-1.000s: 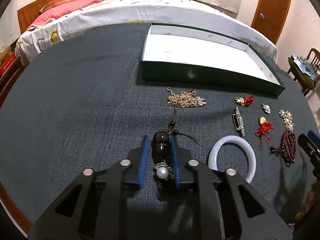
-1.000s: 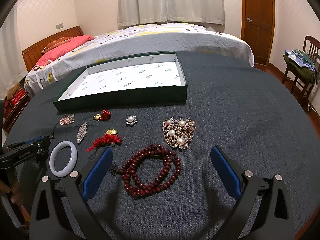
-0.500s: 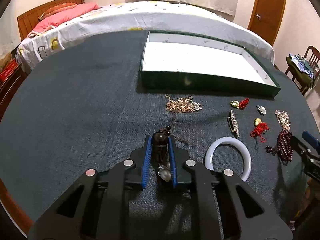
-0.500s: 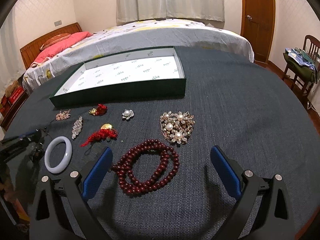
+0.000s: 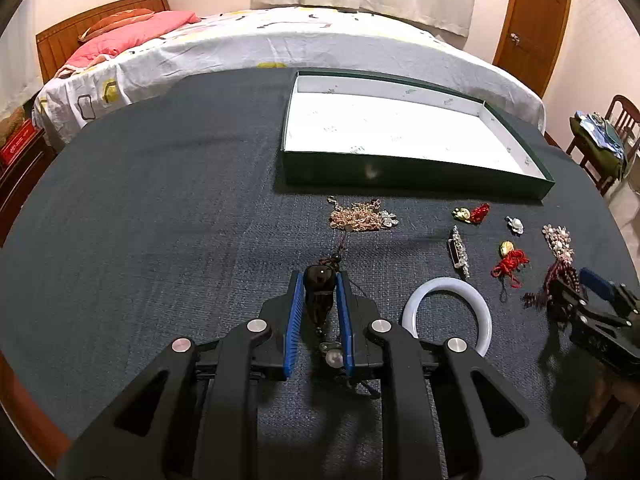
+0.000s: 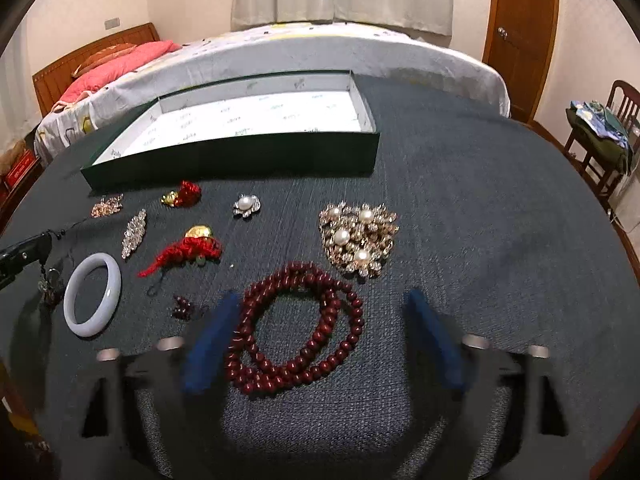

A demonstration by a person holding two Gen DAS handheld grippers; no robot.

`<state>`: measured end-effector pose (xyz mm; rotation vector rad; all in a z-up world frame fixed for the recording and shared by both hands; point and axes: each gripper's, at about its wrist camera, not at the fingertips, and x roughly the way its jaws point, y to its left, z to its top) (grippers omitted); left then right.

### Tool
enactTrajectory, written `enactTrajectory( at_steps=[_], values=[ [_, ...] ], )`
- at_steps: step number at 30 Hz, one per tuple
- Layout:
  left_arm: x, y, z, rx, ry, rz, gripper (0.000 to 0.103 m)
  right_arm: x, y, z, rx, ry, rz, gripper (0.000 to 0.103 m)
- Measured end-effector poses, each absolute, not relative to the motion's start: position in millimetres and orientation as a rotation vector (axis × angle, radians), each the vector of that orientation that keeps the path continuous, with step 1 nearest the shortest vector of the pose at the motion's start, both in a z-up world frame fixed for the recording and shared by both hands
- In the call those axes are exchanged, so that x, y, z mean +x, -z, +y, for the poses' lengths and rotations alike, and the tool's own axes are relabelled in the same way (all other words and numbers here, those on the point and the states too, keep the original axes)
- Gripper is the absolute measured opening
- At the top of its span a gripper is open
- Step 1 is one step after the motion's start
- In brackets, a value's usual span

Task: Organize jewelry
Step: 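Grasp the black bead pendant necklace with the left tool while the right tool grasps the dark red bead bracelet, then lift the black necklace with the left tool while the right tool lifts the red bead bracelet toward the tray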

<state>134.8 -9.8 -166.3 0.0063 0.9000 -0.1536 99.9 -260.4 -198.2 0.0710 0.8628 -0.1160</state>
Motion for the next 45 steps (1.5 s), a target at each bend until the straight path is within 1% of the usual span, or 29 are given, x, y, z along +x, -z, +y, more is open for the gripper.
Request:
enactTrajectory(
  at_steps=[5,8,9,10,11,12,13,14,19,33,45],
  values=[
    [134.2,166.7,-9.6,0.006,0.153,0.901,0.017,94.3,194.1,-258.5,0.066,0.099,0.863,0.063],
    [134.1,166.5,-9.7,0.007,0.154,0.900,0.017,90.1,192.3,-256.0,0.063,0.074,0.859,0.049],
    [133.9,166.2,-9.7,0.007,0.154,0.898,0.017,90.0,192.5,-255.6,0.064,0.068,0.858,0.047],
    [133.3,166.3,-10.0,0.008,0.154,0.897,0.017,88.6,191.8,-255.1,0.064,0.060,0.858,0.041],
    [132.8,166.0,-10.4,0.008,0.153,0.895,0.017,88.4,191.6,-254.6,0.065,0.054,0.858,0.033],
    [132.4,165.4,-10.4,0.008,0.154,0.893,0.017,87.3,191.3,-254.7,0.069,0.047,0.857,0.030],
    [131.2,165.2,-11.1,0.008,0.154,0.891,0.017,86.1,191.1,-255.2,0.074,0.040,0.856,0.023],
    [130.9,164.6,-10.8,0.007,0.155,0.889,0.017,85.1,191.2,-255.6,0.080,0.036,0.857,0.020],
    [125.7,163.6,-11.9,0.002,0.154,0.885,0.017,82.2,189.9,-257.0,0.092,0.028,0.852,0.011],
    [110.0,141.1,-13.5,-0.004,0.167,0.834,0.017,68.4,157.7,-256.8,0.112,0.019,0.773,0.011],
    [101.0,99.0,-22.3,-0.014,0.198,0.733,0.017,64.0,117.6,-254.2,0.121,0.000,0.669,0.011]
  ],
)
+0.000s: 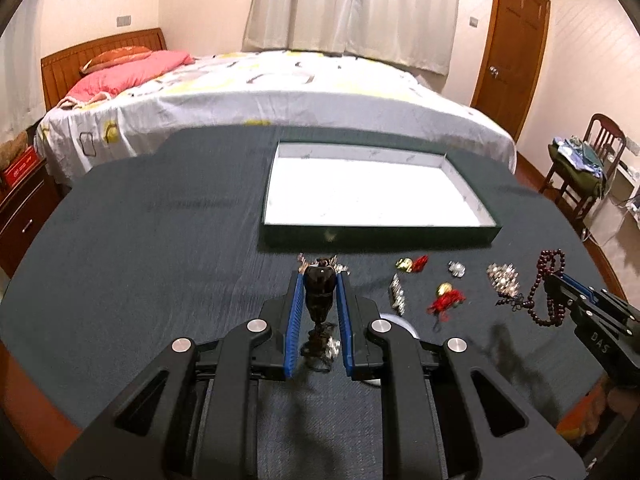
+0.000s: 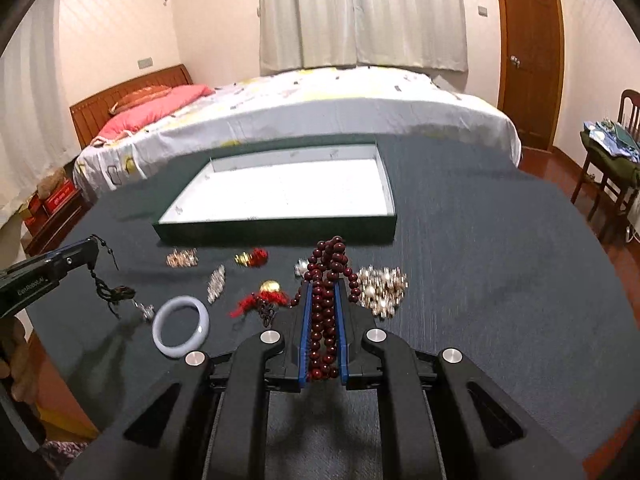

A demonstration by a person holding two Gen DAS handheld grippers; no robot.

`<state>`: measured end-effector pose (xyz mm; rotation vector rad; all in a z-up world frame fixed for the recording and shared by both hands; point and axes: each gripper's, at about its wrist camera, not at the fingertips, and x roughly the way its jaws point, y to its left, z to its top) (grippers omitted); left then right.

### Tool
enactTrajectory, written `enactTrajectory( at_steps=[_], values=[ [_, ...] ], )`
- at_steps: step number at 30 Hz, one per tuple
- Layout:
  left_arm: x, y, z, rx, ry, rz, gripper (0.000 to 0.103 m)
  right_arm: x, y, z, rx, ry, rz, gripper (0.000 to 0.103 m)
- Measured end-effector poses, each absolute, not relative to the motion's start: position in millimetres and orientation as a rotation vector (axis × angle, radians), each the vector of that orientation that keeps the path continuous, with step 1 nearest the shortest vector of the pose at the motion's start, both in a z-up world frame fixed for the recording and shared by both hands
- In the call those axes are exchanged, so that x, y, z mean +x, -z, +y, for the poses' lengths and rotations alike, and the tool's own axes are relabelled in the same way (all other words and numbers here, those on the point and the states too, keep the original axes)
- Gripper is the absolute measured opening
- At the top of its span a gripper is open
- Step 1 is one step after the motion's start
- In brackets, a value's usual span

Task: Organize jewelry
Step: 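Lift the black necklace with the left tool while the right tool lifts the red bead bracelet toward the tray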

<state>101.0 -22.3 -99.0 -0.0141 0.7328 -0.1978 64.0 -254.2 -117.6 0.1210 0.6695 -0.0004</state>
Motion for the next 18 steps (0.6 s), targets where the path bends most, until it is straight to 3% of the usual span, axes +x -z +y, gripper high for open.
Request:
enactTrajectory(
  at_steps=[8,18],
  values=[
    [101.5,88.8,-18.8,-0.014,0.187,0.704,0.017,65.2,111.7,-256.2,0.126,-0.005,0.655,0.011],
    [104.0,125.7,-15.5,-0.023,0.194,0.805,0.017,68.5,123.1,-256.0,0.140,-0.015,0.689,0.011]
  ],
)
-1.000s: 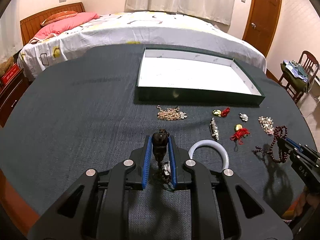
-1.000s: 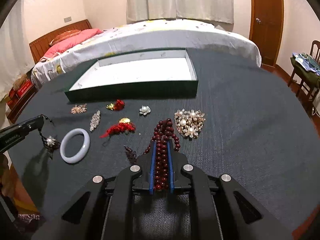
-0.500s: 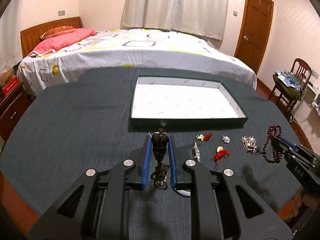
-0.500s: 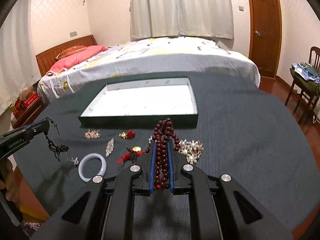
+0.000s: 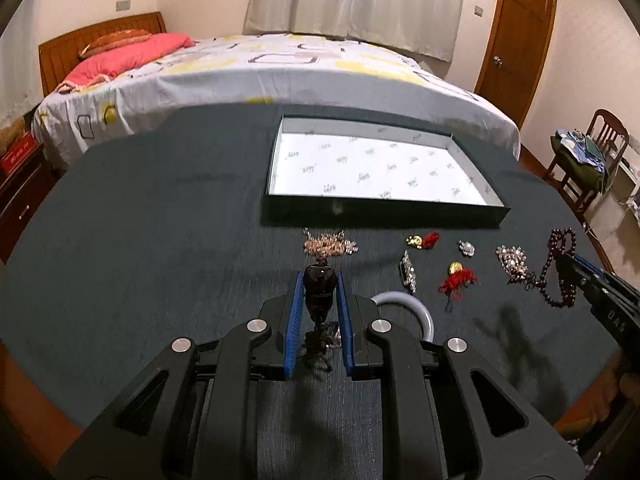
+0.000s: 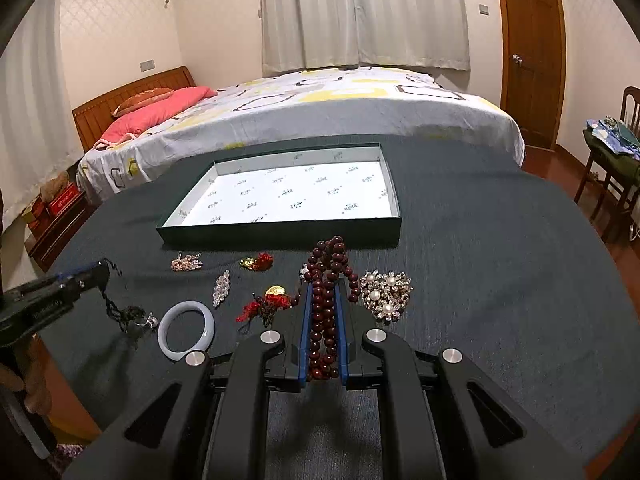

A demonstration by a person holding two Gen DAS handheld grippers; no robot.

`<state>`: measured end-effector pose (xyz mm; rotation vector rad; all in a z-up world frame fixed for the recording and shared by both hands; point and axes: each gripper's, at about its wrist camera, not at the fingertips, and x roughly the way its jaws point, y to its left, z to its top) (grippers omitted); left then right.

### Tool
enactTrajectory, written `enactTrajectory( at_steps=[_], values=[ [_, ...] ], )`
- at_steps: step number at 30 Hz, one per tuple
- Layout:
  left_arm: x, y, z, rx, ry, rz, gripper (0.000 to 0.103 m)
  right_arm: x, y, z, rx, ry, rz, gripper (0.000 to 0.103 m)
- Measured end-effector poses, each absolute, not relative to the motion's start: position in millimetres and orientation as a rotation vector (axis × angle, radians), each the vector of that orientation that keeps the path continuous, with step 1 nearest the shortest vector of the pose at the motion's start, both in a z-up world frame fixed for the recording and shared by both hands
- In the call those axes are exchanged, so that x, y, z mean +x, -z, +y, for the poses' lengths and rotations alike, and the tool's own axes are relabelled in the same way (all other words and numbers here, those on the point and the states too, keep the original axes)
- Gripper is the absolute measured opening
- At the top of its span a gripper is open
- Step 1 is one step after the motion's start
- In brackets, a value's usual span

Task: Organize jewelry
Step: 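Lift the black necklace with the left tool while the right tool lifts the red bead bracelet toward the tray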

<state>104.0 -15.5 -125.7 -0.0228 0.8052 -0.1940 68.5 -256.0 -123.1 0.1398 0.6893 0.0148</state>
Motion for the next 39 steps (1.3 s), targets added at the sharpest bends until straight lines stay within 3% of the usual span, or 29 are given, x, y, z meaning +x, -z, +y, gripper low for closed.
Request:
enactTrajectory(
  at_steps=[11,39],
  values=[
    [101.2,132.9,-14.3,-0.015,0.198,0.819,0.017,67.8,131.5,-251.2,0.145,-0.034,0.714,0.011],
    [97.5,85.2,-10.0,-0.026,0.205,0.712,0.017,67.5,129.2,-251.1,0.158,-0.034,0.709,0.011]
  ],
)
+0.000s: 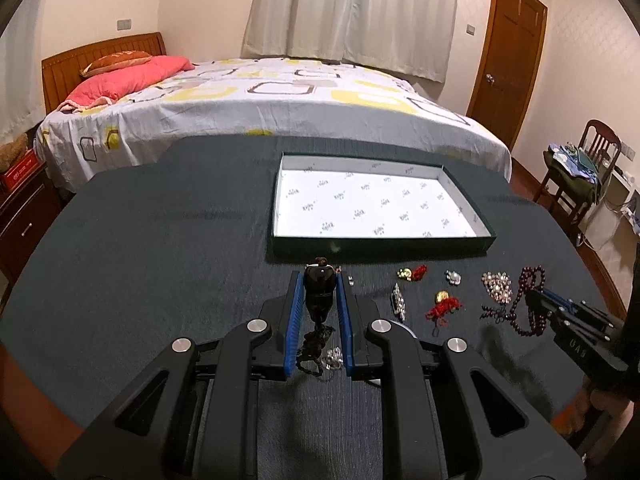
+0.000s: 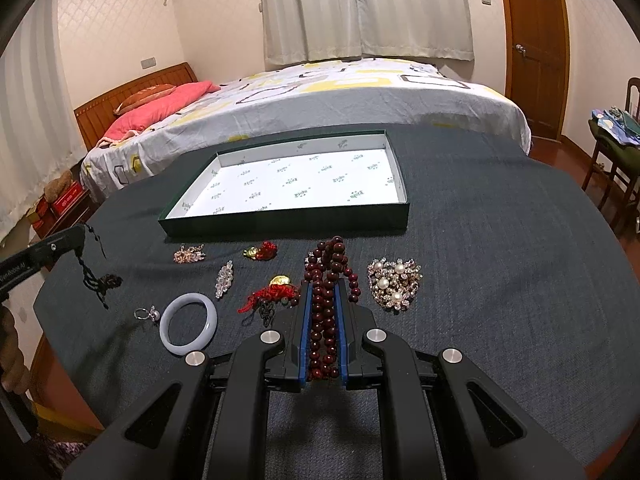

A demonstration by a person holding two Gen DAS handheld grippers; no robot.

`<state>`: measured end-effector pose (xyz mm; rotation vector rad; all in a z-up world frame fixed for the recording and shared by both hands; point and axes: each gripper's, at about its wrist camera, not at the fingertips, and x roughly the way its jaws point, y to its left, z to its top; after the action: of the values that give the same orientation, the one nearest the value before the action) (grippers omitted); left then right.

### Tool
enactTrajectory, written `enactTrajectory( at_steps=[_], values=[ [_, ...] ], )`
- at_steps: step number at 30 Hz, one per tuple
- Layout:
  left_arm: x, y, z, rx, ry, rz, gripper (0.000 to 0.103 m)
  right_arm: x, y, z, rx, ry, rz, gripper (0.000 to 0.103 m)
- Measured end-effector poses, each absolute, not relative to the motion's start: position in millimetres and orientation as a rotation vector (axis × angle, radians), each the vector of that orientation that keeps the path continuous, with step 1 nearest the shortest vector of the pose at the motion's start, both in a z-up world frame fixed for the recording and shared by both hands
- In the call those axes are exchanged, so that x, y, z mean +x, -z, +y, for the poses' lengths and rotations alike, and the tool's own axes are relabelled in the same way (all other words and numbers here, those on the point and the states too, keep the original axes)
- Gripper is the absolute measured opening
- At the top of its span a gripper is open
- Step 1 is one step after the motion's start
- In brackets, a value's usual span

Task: Organize jewelry
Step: 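Lift the black necklace with the left tool while the right tool lifts the red bead bracelet toward the tray, then open both tools to drop the necklace and bracelet into the tray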

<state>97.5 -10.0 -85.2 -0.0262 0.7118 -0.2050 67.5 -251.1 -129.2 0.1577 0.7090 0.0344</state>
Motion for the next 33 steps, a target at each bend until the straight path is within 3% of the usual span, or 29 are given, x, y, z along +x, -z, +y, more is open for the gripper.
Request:
enactTrajectory(
  at_steps=[12,21,25,33],
  values=[
    [129.4,60.3,-23.6,-0.036,0.240,0.654,0.017,92.5,100.4,-251.6,0.141,-0.062,0.641,0.011],
    [198.1,49.1,-54.5,-0.038,0.269,0.580,0.017,158.1,71.2,-257.5,0.113,-0.069,0.547,0.011],
    [239.9,66.6,-69.5,-0.057,0.266,0.603,0.017,198.4,82.8,-262.2,0.101,-0.070,0.575,0.011],
    [289.6,146.2,-97.0,-0.054,0.276,0.814,0.017,247.0,147.0,-274.9,0.141,-0.078,0.758,0.011]
  ],
)
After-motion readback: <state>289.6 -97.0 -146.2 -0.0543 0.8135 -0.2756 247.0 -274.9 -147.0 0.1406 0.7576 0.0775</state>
